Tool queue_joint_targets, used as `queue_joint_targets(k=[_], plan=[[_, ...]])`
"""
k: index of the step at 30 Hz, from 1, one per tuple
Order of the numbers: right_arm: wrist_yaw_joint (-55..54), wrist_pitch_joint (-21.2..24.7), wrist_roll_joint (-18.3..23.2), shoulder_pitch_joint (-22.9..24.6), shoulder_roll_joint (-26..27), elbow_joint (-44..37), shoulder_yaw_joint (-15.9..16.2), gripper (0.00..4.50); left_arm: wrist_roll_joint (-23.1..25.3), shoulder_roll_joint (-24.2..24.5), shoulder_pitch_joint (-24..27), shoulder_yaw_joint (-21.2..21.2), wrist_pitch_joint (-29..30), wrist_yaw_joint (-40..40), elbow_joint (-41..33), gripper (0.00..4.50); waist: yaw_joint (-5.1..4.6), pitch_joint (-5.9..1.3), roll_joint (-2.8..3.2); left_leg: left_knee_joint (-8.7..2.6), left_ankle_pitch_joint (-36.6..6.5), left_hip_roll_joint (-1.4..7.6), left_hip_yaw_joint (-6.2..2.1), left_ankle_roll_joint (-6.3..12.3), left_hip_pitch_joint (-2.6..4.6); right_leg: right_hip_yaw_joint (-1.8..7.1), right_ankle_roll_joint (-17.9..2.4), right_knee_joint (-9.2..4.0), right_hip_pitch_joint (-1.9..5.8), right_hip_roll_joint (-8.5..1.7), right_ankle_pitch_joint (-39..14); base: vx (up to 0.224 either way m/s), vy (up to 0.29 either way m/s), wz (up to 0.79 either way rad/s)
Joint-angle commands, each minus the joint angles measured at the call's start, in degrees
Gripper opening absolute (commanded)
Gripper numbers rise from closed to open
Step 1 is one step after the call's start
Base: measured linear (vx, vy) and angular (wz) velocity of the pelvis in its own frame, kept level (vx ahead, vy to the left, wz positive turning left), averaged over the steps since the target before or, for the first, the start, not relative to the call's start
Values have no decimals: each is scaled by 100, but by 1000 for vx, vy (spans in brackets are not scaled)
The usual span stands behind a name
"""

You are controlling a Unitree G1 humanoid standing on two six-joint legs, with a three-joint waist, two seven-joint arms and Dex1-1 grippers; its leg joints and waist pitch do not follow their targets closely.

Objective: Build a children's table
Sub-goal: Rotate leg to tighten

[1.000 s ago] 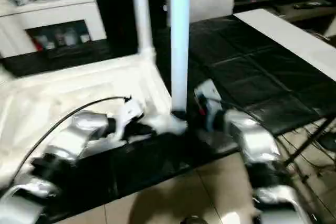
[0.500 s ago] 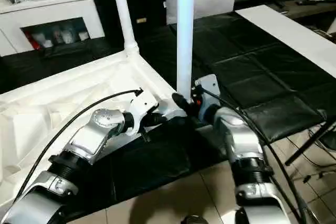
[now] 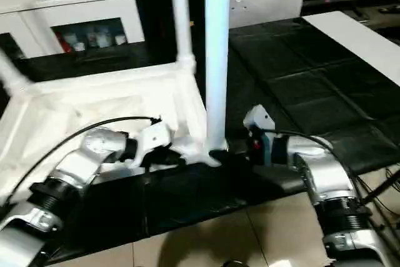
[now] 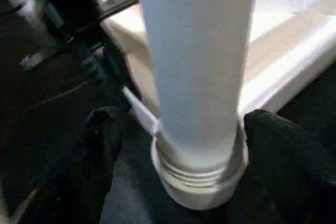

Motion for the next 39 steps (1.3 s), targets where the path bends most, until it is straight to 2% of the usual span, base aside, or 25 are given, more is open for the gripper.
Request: queue_joint_targets(k=[1, 2, 3, 4, 5, 6, 8, 11, 12, 13, 16, 18, 24, 27, 30, 33, 35, 36, 37, 38, 39], plan=[[317, -105, 35, -11, -80, -80, 124, 401, 38, 89, -40, -270, -326, -431, 86, 0, 15, -391, -95, -410, -392, 319, -63, 830, -27, 354, -941, -288, 400, -332, -1483, 0, 0, 0], [617, -142, 83, -35, -170, -58, 203, 384, -7, 156, -94, -315, -539, -693, 207, 0, 80, -393, -79, -407, -350, 330, -52, 851, -7, 358, -965, -279, 384, -325, -1453, 0, 0, 0], [759, -129, 122, -45, -196, -59, 238, 374, -20, 173, -121, -330, -590, -801, 254, 0, 97, -392, -77, -406, -347, 331, -51, 853, -8, 359, -967, -274, 385, -324, -1449, 0, 0, 0], [810, -129, 139, -50, -209, -55, 253, 366, -28, 177, -133, -335, -618, -841, 280, 0, 115, -393, -126, -413, -344, 344, -44, 851, -10, 368, -971, -266, 390, -329, -1434, 0, 0, 0], [951, -126, 170, -67, -236, -41, 308, 366, -36, 195, -172, -370, -716, -974, 342, 0, 156, -392, -104, -415, -331, 348, -52, 839, -9, 371, -971, -259, 392, -342, -1469, 0, 0, 0], [1034, -106, 184, -72, -253, -38, 349, 361, -35, 211, -192, -403, -779, -1062, 372, 0, 163, -390, -132, -414, -338, 345, -42, 833, -7, 375, -958, -267, 387, -339, -1507, 0, 0, 0], [1126, -78, 201, -76, -269, -36, 391, 322, -33, 228, -208, -434, -867, -1165, 403, 0, 199, -386, -124, -422, -360, 347, -40, 773, -1, 385, -926, -270, 384, -347, -1623, 0, 0, 0], [1459, 6, 279, -45, -300, -100, 504, 321, -90, 282, -222, -514, -998, -1505, 414, 0, 217, -386, -138, -425, -375, 345, -31, 735, 3, 393, -915, -274, 382, -349, -1682, 0, 0, 0], [1486, 8, 282, -42, -303, -106, 519, 312, -100, 282, -228, -514, -1013, -1528, 427, 0, 216, -383, -142, -427, -389, 341, -31, 732, -3, 391, -908, -273, 388, -347, -1706, 0, 0, 0], [1526, 15, 290, -37, -306, -113, 541, 281, -114, 282, -238, -515, -1034, -1561, 446, 0, 223, -383, -140, -429, -391, 343, -29, 720, 2, 397, -888, -280, 383, -348, -1745, 0, 0, 0], [1613, 27, 301, -30, -308, -111, 568, 267, -116, 271, -267, -504, -1097, -1609, 513, 0, 235, -374, -149, -436, -442, 338, -22, 680, 3, 398, -851, -293, 383, -342, -1860, 0, 0, 0], [1654, 33, 312, -22, -305, -114, 581, 237, -116, 261, -289, -494, -1147, -1635, 571, 0, 247, -376, -150, -440, -462, 335, -17, 640, 12, 403, -831, -293, 381, -340, -1914, 0, 0, 0], [1693, 60, 336, 33, -271, -165, 618, 205, -119, 247, -299, -466, -1191, -1602, 642, 0, 266, -373, -169, -446, -503, 328, 1, 579, 24, 415, -771, -312, 373, -334, -2045, 0, 0, 0], [1657, 106, 375, 74, -242, -205, 618, 202, -158, 187, -265, -381, -1096, -1462, 642, 0, 275, -370, -165, -450, -500, 331, 1, 573, 28, 416, -765, -315, 374, -335, -2066, 0, 0, 0], [1382, 332, 505, 164, -92, -337, 508, 198, -327, 45, -116, -229, -659, -1187, 405, 0, 299, -363, -178, -460, -515, 346, 10, 552, 36, 428, -773, -314, 376, -343, -2116, 0, 0, 0], [808, 487, 423, 204, 120, -406, 435, 198, -387, -80, 61, -148, -224, -846, 58, 0, 272, -321, -187, -474, -731, 309, 22, 439, 58, 414, -617, -388, 344, -328, -2609, 0, 0, 0], [260, 646, 311, 170, 326, -352, 358, 198, -396, -201, 152, -93, 71, -569, -160, 0, 215, -287, -192, -470, -920, 254, 19, 333, 69, 370, -390, -481, 330, -316, -3177, 0, 0, 0], [170, 665, 292, 163, 362, -340, 345, 198, -397, -224, 165, -83, 113, -523, -194, 0, 182, -291, -194, -476, -952, 259, 9, 278, 67, 368, -347, -475, 340, -323, -3235, 0, 0, 0], [-374, 786, 183, 129, 603, -292, 265, 198, -401, -391, 218, -24, 394, -240, -361, 0, 104, -283, -222, -473, -1017, 238, 0, 248, 51, 342, -249, -509, 340, -310, -3382, 0, 0, 0], [-794, 822, 65, 94, 803, -218, 222, 198, -387, -546, 232, 26, 602, 12, -457, 0, 66, -280, -210, -475, -1020, 239, -11, 216, 50, 337, -232, -504, 336, -311, -3403, 0, 0, 0], [-942, 830, 20, 80, 875, -187, 211, 197, -380, -605, 234, 45, 674, 109, -483, 0, -31, -278, -208, -460, -1070, 211, -19, 179, 23, 305, -151, -529, 342, -302, -3505, 0, 0, 0]])
